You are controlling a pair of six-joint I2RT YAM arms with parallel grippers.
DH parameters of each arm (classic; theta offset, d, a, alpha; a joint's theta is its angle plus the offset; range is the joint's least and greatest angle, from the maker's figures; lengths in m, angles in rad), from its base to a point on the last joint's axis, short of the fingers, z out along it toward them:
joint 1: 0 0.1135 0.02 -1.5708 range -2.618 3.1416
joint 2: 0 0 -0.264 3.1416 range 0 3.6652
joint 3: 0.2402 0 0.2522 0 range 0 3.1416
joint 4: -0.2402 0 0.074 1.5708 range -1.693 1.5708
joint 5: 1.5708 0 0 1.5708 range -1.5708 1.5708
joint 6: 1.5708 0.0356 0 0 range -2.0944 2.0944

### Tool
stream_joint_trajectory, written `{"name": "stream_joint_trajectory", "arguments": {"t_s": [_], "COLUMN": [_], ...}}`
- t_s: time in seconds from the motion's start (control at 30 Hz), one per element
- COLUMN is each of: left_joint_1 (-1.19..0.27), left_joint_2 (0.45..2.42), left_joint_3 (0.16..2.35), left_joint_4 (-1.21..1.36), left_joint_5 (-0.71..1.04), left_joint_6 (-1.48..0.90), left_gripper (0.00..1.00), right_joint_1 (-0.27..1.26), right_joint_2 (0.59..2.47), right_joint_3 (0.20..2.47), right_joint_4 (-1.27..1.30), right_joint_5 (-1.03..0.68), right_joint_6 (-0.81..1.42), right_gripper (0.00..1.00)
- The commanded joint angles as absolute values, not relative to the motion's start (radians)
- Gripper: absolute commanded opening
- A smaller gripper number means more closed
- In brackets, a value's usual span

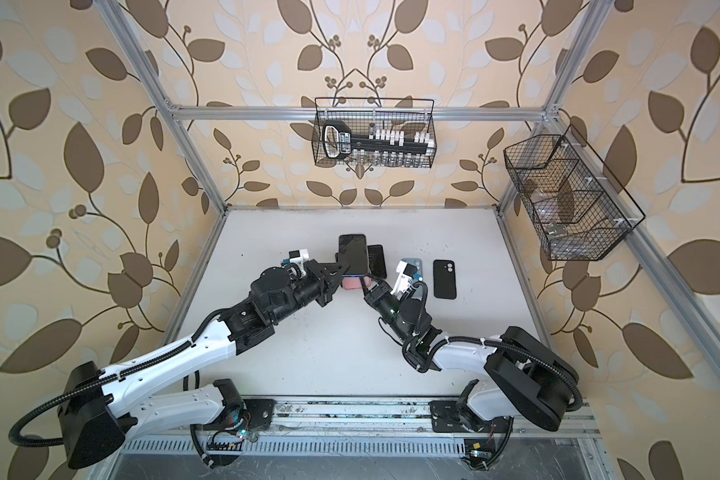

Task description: Take the phone out of the phone case

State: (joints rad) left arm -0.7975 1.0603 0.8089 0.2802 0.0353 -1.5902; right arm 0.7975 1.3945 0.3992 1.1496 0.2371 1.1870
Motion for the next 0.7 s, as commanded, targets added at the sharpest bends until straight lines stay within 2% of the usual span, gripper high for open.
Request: {"name": "stream_joint_trajectory", "arguments": {"t_s": [0.0,0.37,0.67], "left_joint_1": [-0.779,-0.779,-0.739], "left_joint_2": [0.976,0.855,0.703], "left_joint_3": [0.914,0.929,0.879], "left_joint_4": [0.411,0.311,0.039], "left_joint_5": [-0.012,-0.035,-0.152], "left_joint_6": [-1.572,-1.504,-1.255], "left_gripper": [0.0,0.0,0.0], "right_joint_1": [0.778,0.708,0.715], "right_joint_2": [1.429,1.426,1.321], "right_joint_3": [0.347,0.266,0.207], "right_joint_4": [1.126,1.109,0.865], "right_joint_5": [0.26,0.256,0.276], "right_joint_6": [1.16,1.154,1.168], "right_gripper": [0.0,0.0,0.0]}}
